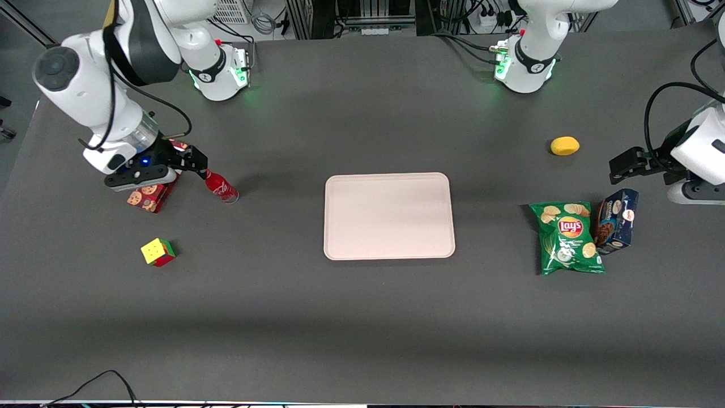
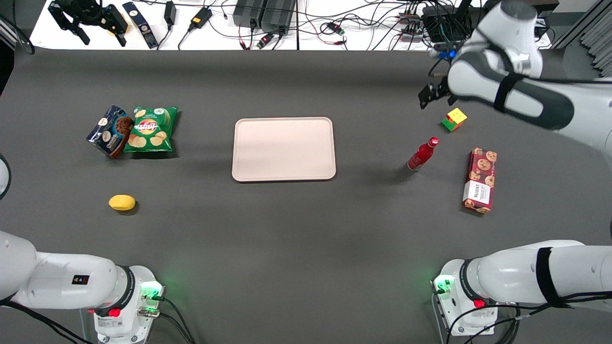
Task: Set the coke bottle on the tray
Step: 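Move the open right gripper down over the red Coca-Cola bottle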
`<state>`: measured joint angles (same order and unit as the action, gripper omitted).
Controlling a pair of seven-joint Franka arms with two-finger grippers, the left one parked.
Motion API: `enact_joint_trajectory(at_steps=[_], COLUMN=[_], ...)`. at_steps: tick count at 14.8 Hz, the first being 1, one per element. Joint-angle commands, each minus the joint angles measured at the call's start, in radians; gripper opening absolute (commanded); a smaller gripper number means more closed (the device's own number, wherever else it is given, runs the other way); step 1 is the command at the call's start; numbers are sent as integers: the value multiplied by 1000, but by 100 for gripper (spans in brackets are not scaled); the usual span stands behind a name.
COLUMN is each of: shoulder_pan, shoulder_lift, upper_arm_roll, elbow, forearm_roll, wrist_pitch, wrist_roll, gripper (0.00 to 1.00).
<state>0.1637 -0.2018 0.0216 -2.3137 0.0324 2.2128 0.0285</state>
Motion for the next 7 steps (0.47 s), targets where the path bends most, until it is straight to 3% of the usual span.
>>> enact_joint_trajectory(at_steps=[1,3,7], shoulder_pan=[-9,-9,-12], shoulder_lift=[-73,-70,-61], upper_arm_roll=[6,8,8], elbow=[-234,-294,-325], forearm_roll=[7,7,7], wrist_pitch=[252,349,369], wrist_roll=[4,2,4], gripper=[100,100,100])
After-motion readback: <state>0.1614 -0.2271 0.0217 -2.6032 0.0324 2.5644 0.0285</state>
